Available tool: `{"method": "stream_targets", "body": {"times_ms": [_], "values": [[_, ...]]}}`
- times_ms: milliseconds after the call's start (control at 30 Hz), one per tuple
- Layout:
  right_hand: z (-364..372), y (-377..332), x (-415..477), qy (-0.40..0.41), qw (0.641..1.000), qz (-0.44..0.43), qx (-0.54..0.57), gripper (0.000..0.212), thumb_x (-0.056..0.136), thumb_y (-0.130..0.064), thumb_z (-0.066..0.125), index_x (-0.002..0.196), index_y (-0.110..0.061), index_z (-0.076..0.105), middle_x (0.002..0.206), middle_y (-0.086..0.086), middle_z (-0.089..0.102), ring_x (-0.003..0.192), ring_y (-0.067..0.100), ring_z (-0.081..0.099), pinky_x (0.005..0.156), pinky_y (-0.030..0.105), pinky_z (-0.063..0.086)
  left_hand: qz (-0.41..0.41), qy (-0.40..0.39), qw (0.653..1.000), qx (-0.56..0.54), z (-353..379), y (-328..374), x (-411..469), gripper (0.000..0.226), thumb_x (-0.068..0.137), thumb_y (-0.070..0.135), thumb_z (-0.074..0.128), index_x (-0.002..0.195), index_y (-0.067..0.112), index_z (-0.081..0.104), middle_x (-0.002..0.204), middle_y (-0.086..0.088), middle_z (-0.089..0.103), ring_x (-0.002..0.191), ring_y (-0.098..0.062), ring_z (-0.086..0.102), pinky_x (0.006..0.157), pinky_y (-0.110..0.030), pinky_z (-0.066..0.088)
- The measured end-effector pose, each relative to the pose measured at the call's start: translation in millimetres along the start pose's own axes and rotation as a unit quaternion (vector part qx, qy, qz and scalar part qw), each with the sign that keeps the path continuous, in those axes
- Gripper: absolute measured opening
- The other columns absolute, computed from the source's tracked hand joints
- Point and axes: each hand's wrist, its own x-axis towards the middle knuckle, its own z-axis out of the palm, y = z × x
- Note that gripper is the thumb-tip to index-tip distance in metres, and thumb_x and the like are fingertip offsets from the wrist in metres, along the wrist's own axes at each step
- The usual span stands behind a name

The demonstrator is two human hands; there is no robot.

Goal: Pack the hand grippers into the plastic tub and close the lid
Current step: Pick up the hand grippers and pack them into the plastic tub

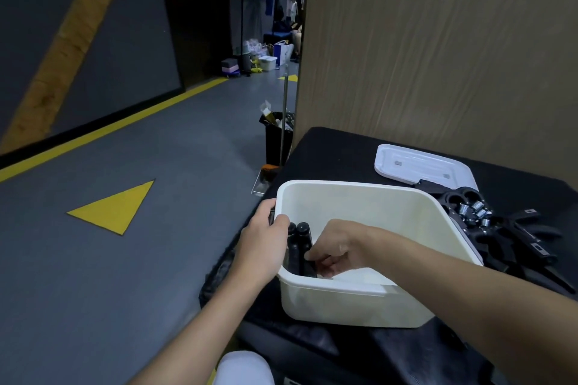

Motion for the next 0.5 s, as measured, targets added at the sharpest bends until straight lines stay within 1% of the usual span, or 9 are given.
{"method": "stream_targets", "body": {"times_ms": [100,233,333,400,500], "values": [[-1.6,1.3,1.5,-0.003,1.000,-0.010,-0.011,0.009,0.092,0.000,0.060,0.084,-0.002,0.062,0.080,0.014,0.065,0.068,0.022,0.062,0.063,0.027,0.054,0.004,0.000,1.000,0.008,0.5,0.0,-0.2,0.034,0.093,0.024,0.043,0.120,0.040,0.056,0.093,0.010,0.067,0.087,-0.010,0.061,0.081,-0.032,0.049],[-1.0,0.5,0.2,0.008,0.999,-0.025,-0.023,0.009,0.091,0.000,0.061,0.083,-0.003,0.063,0.079,0.012,0.064,0.068,0.019,0.061,0.059,0.024,0.053,0.008,0.003,1.000,0.010,0.6,0.1,0.7,0.034,0.093,0.023,0.043,0.120,0.039,0.056,0.094,0.009,0.066,0.080,-0.007,0.059,0.077,-0.028,0.048],[-1.4,0.8,-1.1,0.002,0.999,-0.038,-0.020,0.003,0.091,0.002,0.062,0.090,0.000,0.064,0.078,0.012,0.065,0.067,0.019,0.062,0.062,0.024,0.056,0.008,0.003,1.000,0.007,1.4,-0.4,1.1,0.034,0.093,0.023,0.043,0.119,0.040,0.056,0.094,0.009,0.067,0.084,-0.009,0.061,0.078,-0.028,0.048],[-2.3,0.7,-2.8,-0.009,0.999,-0.045,-0.026,0.004,0.091,0.002,0.062,0.094,0.002,0.064,0.077,0.012,0.066,0.065,0.019,0.063,0.060,0.025,0.056,0.009,0.004,1.000,0.007,1.8,-0.8,1.6,0.034,0.093,0.023,0.043,0.119,0.039,0.056,0.093,0.009,0.067,0.086,-0.009,0.061,0.077,-0.029,0.047],[-2.0,-1.0,-4.5,0.000,0.996,-0.056,-0.066,0.005,0.094,-0.001,0.059,0.095,0.003,0.062,0.074,0.011,0.064,0.061,0.018,0.062,0.056,0.024,0.055,0.010,0.006,1.000,0.013,1.9,-0.4,1.6,0.033,0.093,0.023,0.043,0.119,0.040,0.056,0.093,0.007,0.067,0.083,-0.011,0.061,0.075,-0.030,0.048]]}}
